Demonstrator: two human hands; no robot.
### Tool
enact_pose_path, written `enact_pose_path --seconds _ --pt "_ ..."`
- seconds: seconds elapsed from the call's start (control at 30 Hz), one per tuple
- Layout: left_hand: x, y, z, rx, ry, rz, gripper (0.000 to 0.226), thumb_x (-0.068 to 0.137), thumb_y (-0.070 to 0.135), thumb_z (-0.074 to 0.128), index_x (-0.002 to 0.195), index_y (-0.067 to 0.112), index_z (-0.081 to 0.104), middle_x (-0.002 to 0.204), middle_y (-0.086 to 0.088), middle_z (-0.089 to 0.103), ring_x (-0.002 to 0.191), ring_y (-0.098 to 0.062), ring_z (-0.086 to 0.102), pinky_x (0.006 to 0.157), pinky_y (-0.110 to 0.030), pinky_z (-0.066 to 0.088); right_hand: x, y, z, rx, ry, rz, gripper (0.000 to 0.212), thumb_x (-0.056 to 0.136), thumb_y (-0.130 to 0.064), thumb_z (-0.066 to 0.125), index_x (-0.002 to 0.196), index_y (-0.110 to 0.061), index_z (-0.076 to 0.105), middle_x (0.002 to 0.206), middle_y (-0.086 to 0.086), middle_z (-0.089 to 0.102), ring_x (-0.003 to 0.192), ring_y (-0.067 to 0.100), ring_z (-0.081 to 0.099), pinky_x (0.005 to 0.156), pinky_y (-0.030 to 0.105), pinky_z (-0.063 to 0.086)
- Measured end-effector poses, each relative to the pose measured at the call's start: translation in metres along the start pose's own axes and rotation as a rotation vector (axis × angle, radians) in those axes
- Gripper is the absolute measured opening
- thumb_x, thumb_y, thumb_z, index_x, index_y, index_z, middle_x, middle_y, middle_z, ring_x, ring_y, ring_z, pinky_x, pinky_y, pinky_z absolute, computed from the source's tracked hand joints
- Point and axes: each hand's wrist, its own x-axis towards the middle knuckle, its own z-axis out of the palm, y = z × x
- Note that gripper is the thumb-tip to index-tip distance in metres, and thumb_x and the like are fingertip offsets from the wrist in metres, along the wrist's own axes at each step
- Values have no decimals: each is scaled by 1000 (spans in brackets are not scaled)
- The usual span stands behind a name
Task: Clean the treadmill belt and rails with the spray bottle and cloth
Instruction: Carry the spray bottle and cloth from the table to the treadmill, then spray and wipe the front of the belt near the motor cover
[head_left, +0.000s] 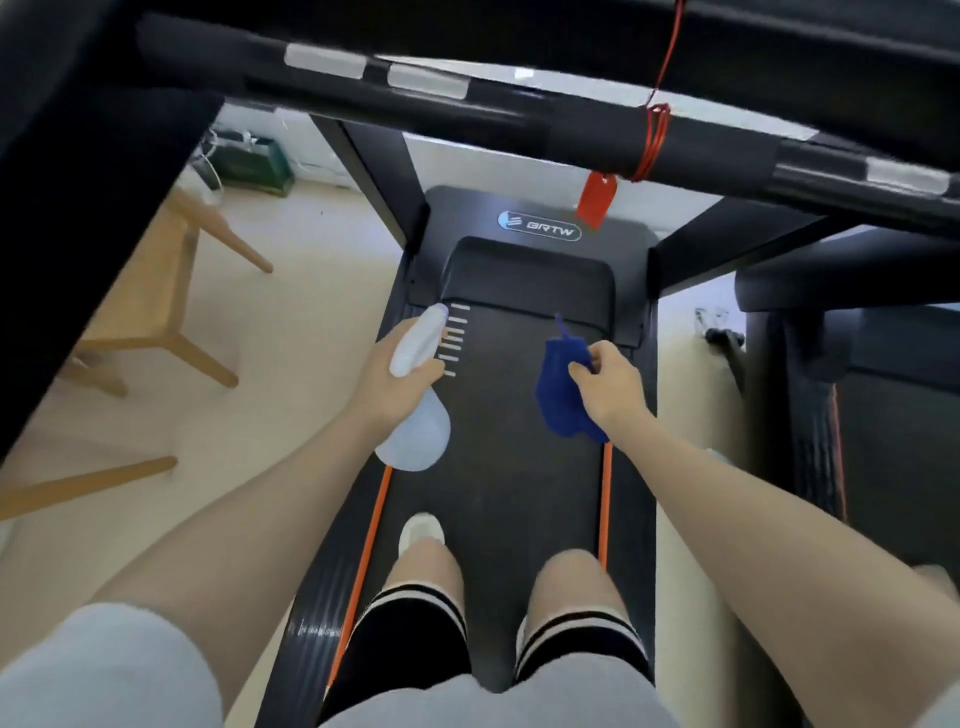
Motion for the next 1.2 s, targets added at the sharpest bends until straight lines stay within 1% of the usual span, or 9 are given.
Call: enact_pose_path --seconds 0.1,0.27,0.43,0.5,0.67,0.83,1.0,1.1,1.2 --pt "48 -51 23 20 8 27 44 91 2 54 130 22 48 107 21 48 103 -3 45 67 7 32 56 36 37 -23 -31 -4 4 96 -18 48 96 -14 49 85 -4 53 76 13 50 59 26 34" --pt "135 -180 75 -4 57 66 46 90 -1 51 132 20 48 113 17 52 103 0 50 68 8 32 173 107 117 -21 -30 -44 8 95 -20 47 98 -14 52 89 -2 56 75 12 52 56 25 35" --pt "218 -323 118 -58 83 40 33 91 5 56 118 23 54 104 6 60 91 5 56 79 -14 44 274 188 212 74 -1 -53 12 94 -23 50 98 -12 54 87 -1 57 74 11 52 57 24 37" --pt "234 -342 122 -117 92 19 34 90 11 60 123 20 56 114 -2 61 101 -9 57 88 -29 46 288 195 226 145 34 -35 14 92 -26 54 94 -12 55 88 0 59 80 16 54 62 27 41" --pt "277 -396 121 -221 42 -69 26 90 20 62 114 28 58 100 12 60 92 0 56 79 -18 46 312 210 287 355 33 -15 19 91 -28 59 88 -10 54 81 -2 54 71 11 50 62 25 41" --pt "313 -417 109 -111 -126 -17 20 89 15 62 94 34 58 93 12 61 84 5 58 77 -16 48 334 193 325 358 43 -140 12 92 -21 55 96 -12 61 106 -11 54 81 2 56 64 14 46" --pt "354 -427 101 -27 -55 -56 38 87 11 58 124 20 56 116 -4 62 106 -17 56 87 -30 46 356 176 343 502 -4 -104 18 93 -10 46 98 -12 63 81 -6 65 72 9 59 65 24 49" --pt "380 -430 106 30 -81 -85 38 85 11 59 121 20 58 113 -2 63 105 -19 57 92 -34 48 382 180 349 576 -8 -80 30 90 -4 43 90 -24 67 74 -14 67 69 7 62 65 26 53" --pt "407 -438 118 74 -28 -130 22 85 12 59 107 14 59 108 -10 63 100 -24 59 89 -39 48 419 189 344 592 23 -23 18 88 -8 45 77 -12 59 74 1 64 66 15 60 64 32 50"
